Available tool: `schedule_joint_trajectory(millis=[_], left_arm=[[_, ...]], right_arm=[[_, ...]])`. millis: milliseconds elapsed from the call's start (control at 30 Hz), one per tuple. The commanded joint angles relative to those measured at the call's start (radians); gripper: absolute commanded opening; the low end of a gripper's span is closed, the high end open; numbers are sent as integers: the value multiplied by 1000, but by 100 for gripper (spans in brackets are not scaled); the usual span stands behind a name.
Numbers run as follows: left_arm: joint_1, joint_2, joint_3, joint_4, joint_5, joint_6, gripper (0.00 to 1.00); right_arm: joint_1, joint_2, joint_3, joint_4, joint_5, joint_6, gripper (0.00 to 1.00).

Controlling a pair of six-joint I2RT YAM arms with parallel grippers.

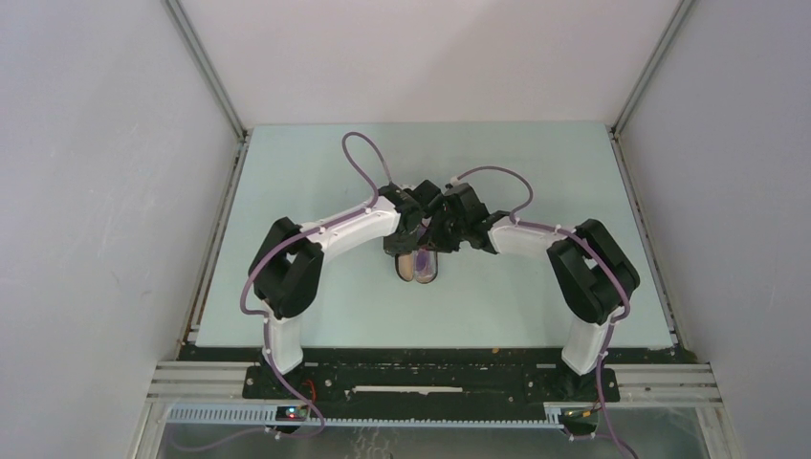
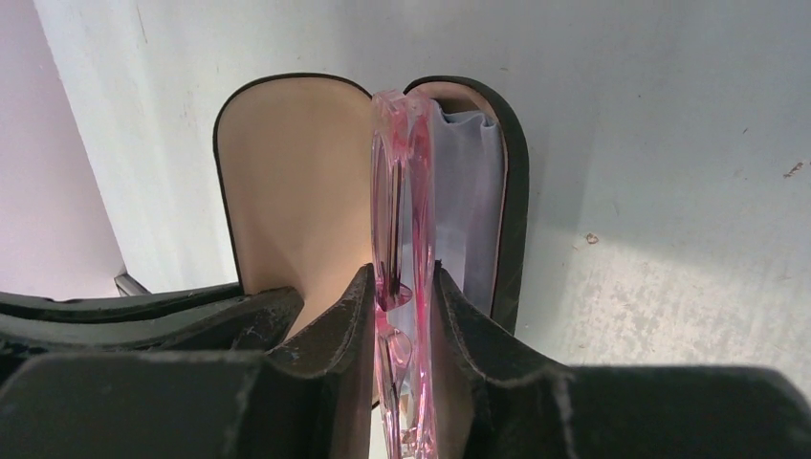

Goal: Organize the sunglasses
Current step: Place the sunglasses in the sunglasses case.

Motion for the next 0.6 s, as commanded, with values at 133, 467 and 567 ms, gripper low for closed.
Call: schedule_joint_trajectory(millis=[133,467,567], left_arm=[[-4,8,58,4,5,-37,0],[-4,11,55,4,3,-37,0],[-4,10,52,3,4,-36,0]], right_arm=[[1,34,-18,79,1,22,30],[0,42,-29,68,23,-1,29],[0,42,-29,68,23,-16,29]])
